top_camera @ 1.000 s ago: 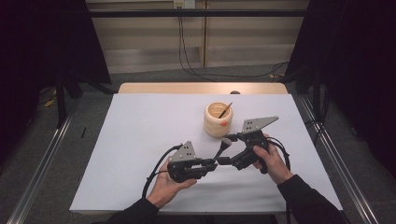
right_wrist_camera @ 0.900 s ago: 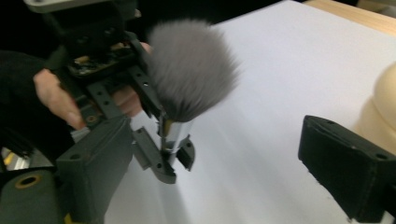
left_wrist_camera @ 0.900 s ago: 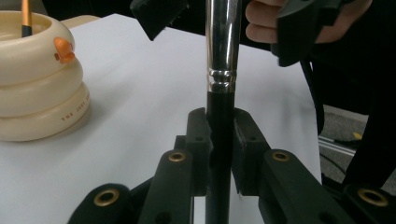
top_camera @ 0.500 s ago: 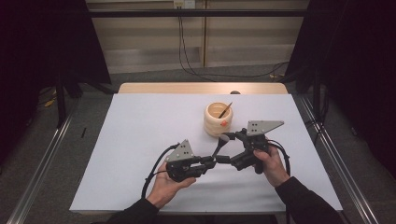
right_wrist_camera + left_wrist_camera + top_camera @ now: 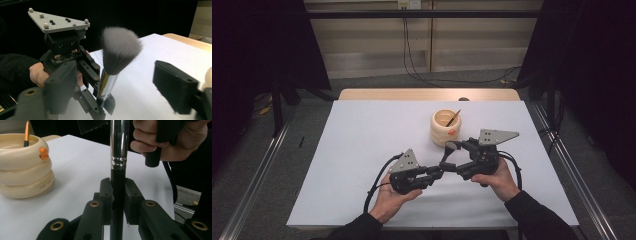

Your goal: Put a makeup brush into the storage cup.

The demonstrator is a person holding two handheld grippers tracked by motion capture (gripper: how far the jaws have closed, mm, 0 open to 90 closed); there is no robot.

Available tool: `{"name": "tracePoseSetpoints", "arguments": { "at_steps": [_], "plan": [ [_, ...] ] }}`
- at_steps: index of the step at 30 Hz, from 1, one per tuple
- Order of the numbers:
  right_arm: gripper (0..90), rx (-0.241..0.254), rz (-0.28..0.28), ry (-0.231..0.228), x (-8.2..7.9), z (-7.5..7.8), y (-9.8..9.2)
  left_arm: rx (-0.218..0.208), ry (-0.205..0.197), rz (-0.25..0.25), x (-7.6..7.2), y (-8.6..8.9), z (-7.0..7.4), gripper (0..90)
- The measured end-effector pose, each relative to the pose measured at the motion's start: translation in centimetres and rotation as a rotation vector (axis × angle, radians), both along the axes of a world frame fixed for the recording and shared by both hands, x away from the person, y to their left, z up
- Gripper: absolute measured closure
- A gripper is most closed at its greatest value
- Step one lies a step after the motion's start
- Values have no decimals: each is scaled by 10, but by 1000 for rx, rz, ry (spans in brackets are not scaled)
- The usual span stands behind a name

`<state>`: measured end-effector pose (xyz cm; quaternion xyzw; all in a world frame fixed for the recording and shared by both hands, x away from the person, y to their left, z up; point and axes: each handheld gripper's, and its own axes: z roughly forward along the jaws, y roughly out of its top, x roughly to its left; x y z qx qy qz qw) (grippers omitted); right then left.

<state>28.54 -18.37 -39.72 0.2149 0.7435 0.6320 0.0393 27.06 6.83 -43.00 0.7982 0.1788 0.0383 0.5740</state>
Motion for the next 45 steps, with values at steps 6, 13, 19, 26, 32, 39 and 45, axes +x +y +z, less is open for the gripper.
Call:
{"name": "tracePoseSetpoints", "arguments": {
  "at_steps": [6,13,19,26,32,39,45],
  "plan": [
    [469,-2,23,11,0,-3,2,2,2,-8,0,-1,-1,795],
    [634,9,48,22,0,-4,2,2,5,-7,1,0,-2,795],
    [652,15,42,33,1,-4,1,-1,8,3,2,1,-2,795],
    [756,20,53,50,1,-4,0,-10,11,-2,1,-1,-3,795],
    [770,14,64,49,1,-3,2,-9,2,-10,2,-1,-5,792],
    [772,11,68,47,0,-2,2,-44,22,-11,4,-1,-8,766],
    [772,9,71,47,0,-2,2,-59,-11,31,4,2,-12,629]
  ]
}}
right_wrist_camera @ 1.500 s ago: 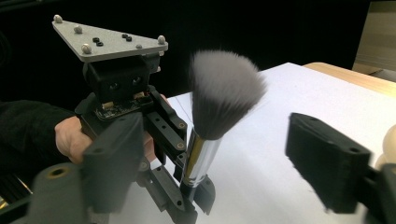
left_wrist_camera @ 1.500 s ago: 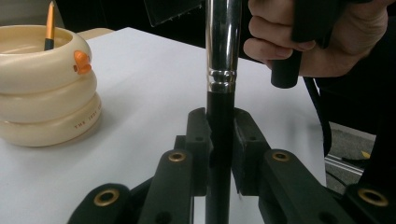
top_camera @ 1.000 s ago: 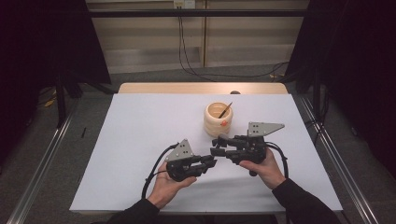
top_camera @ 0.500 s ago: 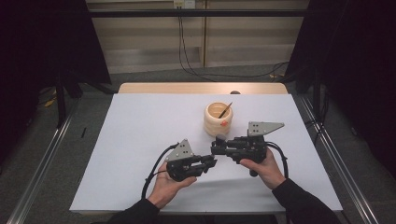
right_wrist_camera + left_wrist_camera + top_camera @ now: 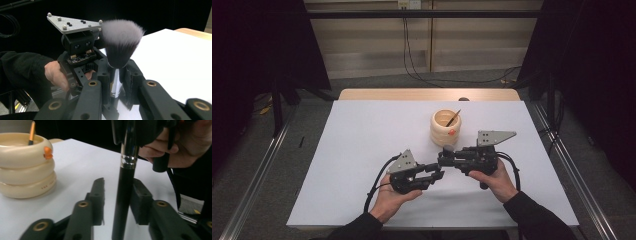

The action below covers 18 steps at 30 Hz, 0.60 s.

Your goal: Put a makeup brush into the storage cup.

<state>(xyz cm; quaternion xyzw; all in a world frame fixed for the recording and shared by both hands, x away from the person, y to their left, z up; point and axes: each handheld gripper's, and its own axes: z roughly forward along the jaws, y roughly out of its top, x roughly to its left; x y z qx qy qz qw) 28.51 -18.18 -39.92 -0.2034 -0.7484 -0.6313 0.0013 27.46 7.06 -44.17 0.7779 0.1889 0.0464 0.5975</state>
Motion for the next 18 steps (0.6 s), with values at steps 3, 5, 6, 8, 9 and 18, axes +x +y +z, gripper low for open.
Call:
{"name": "tracePoseSetpoints", "arguments": {
  "at_steps": [3,5,6,8,9,18],
  "plan": [
    [773,-2,-2,-7,0,1,0,-9,-12,19,-1,0,0,534],
    [772,-3,-8,-10,0,1,-1,5,-24,22,-1,0,1,491],
    [773,-3,-8,-8,0,2,-1,-4,-20,31,-1,-1,1,464],
    [772,-3,-12,-12,0,2,-1,10,-19,41,-1,-1,1,351],
    [772,2,-12,-7,0,2,-2,26,-26,52,-2,-2,1,332],
    [773,-4,-18,-14,1,3,-3,40,-23,104,1,-1,1,55]
  ]
}}
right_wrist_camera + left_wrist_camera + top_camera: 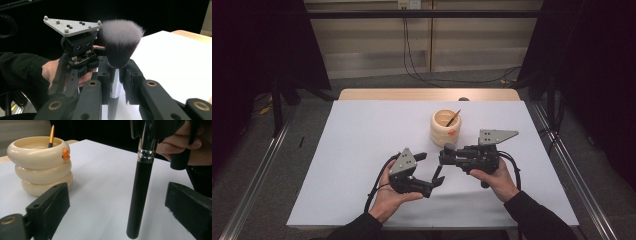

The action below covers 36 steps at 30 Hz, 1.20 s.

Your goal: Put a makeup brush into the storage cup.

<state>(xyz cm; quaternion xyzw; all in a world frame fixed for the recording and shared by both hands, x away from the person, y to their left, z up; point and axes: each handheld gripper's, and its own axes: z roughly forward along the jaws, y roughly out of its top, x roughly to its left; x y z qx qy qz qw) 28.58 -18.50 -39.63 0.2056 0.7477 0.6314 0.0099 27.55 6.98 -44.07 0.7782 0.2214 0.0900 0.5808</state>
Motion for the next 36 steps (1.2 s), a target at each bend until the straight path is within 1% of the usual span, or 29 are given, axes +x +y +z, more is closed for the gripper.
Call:
{"name": "tracePoseSetpoints", "arguments": {
  "at_steps": [1,2,3,4,5,6,7,9,10,11,12,13,14,15,16,18,19,20,21,25,27,29,30,31,33,35,36],
  "plan": [
    [772,-2,-3,-1,0,0,0,-2,0,9,0,0,0,48],
    [773,-4,-7,-3,0,0,0,-15,8,14,0,1,0,46],
    [772,-4,-5,-3,0,0,-1,-12,20,29,0,2,1,46],
    [773,-5,-8,-4,0,0,-1,-16,30,26,1,4,2,47],
    [772,-5,-11,-3,0,0,-1,-41,34,17,1,5,2,51],
    [772,-5,-11,-6,1,1,-2,-46,31,26,1,6,3,52],
    [772,-3,-11,-7,1,1,-2,-36,20,30,0,8,5,53],
    [773,-3,-19,-9,2,2,-4,-41,12,42,-1,10,6,51],
    [772,-5,-25,-10,2,2,-5,-57,5,45,-1,12,6,39],
    [772,-4,-29,-9,2,2,-6,-46,-13,73,-2,14,6,26],
    [772,-2,-27,-13,2,2,-6,-54,-13,85,-2,15,6,27],
    [772,-4,-36,-16,2,2,-7,-56,-17,83,-3,17,7,26],
    [772,-3,-35,-12,2,3,-7,-59,-29,86,-3,19,7,23],
    [773,-4,-33,-14,2,3,-7,-63,-21,81,-4,20,7,23],
    [773,-4,-35,-17,3,2,-8,-62,-26,87,-4,22,7,23],
    [772,-2,-39,-13,3,2,-8,-53,-25,95,-4,26,7,23],
    [773,-4,-42,-9,3,2,-8,-54,-28,89,-4,28,7,23],
    [772,-5,-40,-10,3,2,-8,-53,-28,95,-5,30,7,23],
    [772,-6,-36,-13,3,2,-8,-43,-33,96,-4,32,7,25],
    [773,-11,-36,-14,3,1,-7,-28,-54,123,-6,41,5,28],
    [773,-13,-37,-12,3,1,-8,-29,-54,132,-7,46,5,28],
    [772,-14,-39,-14,4,1,-9,-35,-61,155,-8,51,5,28],
    [772,-17,-48,-16,4,1,-9,-33,-61,154,-9,53,5,27],
    [772,-14,-47,-14,4,1,-10,-23,-66,154,-9,56,6,27],
    [773,-16,-53,-16,4,1,-11,-35,-60,167,-11,60,6,26],
    [772,-16,-54,-15,5,1,-11,-30,-58,165,-11,64,6,26],
    [772,-17,-56,-16,5,1,-12,-46,-53,164,-11,65,5,26]
  ]
}}
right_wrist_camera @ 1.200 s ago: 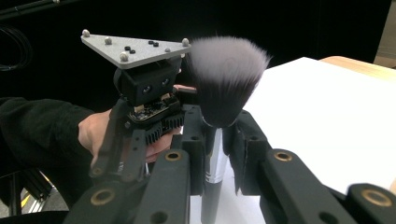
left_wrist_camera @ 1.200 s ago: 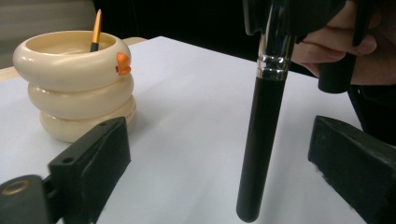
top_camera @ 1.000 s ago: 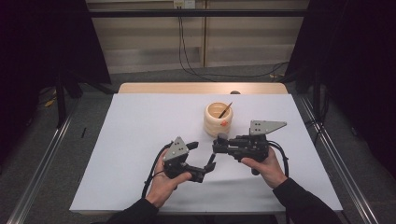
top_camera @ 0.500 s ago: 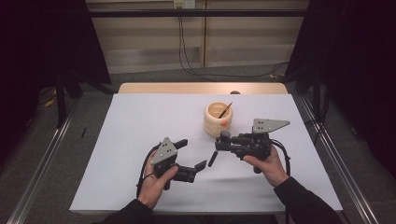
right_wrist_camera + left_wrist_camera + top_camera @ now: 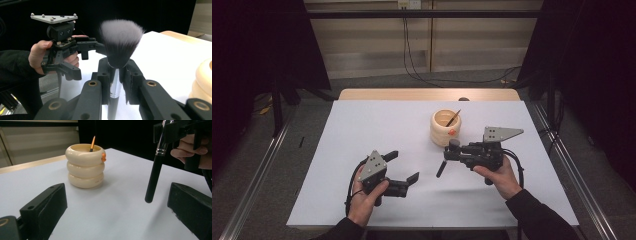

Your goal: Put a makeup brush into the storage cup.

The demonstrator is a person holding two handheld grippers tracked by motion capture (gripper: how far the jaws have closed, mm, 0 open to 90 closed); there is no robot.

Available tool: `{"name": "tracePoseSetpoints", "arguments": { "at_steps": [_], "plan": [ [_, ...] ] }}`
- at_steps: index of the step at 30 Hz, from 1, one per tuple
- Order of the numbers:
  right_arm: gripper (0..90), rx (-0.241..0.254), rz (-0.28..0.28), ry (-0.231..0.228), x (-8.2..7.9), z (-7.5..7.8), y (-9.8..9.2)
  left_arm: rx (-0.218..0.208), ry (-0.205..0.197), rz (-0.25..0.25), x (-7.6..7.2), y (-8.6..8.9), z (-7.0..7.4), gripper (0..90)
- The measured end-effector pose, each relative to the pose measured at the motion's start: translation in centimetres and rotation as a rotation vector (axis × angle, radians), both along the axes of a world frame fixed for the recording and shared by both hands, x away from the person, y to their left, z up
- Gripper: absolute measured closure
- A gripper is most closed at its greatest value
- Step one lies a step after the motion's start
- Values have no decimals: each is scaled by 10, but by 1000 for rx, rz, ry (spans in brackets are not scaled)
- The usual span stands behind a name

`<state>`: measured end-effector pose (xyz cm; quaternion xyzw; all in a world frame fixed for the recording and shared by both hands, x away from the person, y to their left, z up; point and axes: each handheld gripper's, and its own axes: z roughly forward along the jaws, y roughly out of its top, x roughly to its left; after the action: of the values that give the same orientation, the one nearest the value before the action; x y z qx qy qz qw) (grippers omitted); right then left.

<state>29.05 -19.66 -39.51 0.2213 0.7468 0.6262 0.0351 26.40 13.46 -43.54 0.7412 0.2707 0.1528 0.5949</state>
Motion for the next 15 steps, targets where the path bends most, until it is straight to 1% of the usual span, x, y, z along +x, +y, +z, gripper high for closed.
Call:
{"name": "tracePoseSetpoints", "arguments": {
  "at_steps": [1,2,6,8,9,11,13,14,15],
  "plan": [
    [772,0,-2,0,0,0,0,5,0,13,-1,2,-1,26],
    [772,-1,-8,0,0,0,-1,14,0,8,-2,5,-1,26],
    [773,-3,-18,1,1,0,-3,18,1,22,-4,13,-3,24],
    [772,-3,-17,-2,2,0,-4,19,-1,44,-6,18,-3,25],
    [773,-3,-27,-4,2,1,-5,14,2,41,-6,20,-4,23],
    [773,-3,-34,-6,3,1,-7,23,-8,49,-8,24,-4,23],
    [773,-4,-42,-9,3,2,-9,24,-3,53,-10,27,-5,24],
    [772,-1,-47,-8,3,2,-10,25,-9,56,-11,27,-5,26],
    [773,-1,-51,-9,4,2,-11,36,-15,48,-11,30,-4,26]
  ]
}}
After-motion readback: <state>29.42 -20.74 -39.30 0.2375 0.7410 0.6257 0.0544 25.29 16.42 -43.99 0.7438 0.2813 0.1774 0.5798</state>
